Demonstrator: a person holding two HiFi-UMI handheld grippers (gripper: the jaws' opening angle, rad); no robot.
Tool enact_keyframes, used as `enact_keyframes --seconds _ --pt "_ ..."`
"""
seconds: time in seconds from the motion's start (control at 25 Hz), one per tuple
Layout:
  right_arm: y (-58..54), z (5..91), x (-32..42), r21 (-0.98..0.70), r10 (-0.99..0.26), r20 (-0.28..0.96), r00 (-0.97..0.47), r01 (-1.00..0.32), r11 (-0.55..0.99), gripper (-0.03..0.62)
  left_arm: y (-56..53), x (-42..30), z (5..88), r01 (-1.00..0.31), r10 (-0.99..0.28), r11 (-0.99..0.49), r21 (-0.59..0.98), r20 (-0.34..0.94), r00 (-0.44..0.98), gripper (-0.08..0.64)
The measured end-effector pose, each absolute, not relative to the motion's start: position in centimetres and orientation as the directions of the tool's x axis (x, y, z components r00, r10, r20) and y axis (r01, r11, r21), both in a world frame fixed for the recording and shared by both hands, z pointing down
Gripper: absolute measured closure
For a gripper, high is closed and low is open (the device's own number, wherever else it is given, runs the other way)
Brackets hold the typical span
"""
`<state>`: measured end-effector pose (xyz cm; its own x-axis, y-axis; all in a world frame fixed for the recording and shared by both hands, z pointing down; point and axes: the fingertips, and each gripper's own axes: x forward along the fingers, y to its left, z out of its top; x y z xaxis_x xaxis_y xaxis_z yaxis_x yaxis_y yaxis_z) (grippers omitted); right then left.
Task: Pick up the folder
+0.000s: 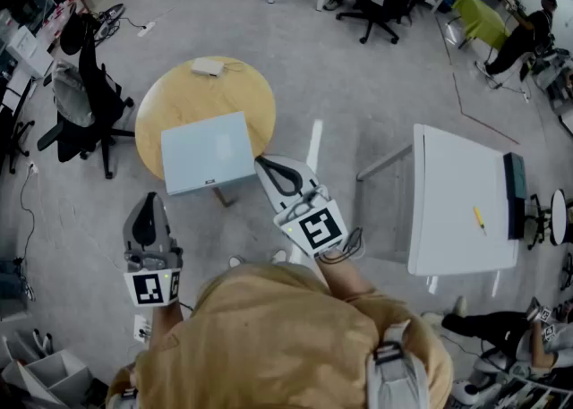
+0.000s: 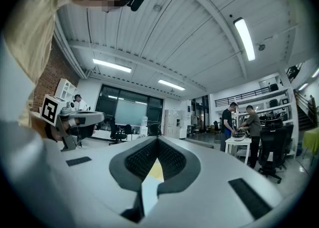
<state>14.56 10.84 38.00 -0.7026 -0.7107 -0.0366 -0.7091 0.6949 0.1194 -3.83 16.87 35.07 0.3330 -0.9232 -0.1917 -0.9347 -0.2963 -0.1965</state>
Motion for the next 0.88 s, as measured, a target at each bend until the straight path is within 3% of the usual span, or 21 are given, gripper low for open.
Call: enact_keyframes --seconds 0.24,0.4,0.6,0.88 --pt "9.2 38.9 14.9 0.142 -0.696 -0.027 -0.717 -0.692 0.707 0.592 16.0 -4.0 38.3 -0.952 -0.950 -0.262 -0.160 -0.133 0.283 0.557" --pt "8.2 40.9 15.1 0.010 -0.678 -0.024 -0.735 -0.678 0.735 0.592 15.4 -5.1 40.8 -0.967 -0.967 -0.228 -0.112 -0.086 0.238 0.558" --pt "7.3 45.9 16.9 -0.044 -0.674 0.091 -0.733 -0.679 0.733 0.591 15.7 -6.4 43.2 -0.982 -0.986 -0.159 -0.098 -0.041 0.163 0.558" --pt "6.0 48.7 15.8 -0.039 -0.667 0.148 -0.730 -0.678 0.734 0.591 15.9 -8.5 47.1 -0.990 -0.992 -0.121 -0.072 0.050 0.118 0.558"
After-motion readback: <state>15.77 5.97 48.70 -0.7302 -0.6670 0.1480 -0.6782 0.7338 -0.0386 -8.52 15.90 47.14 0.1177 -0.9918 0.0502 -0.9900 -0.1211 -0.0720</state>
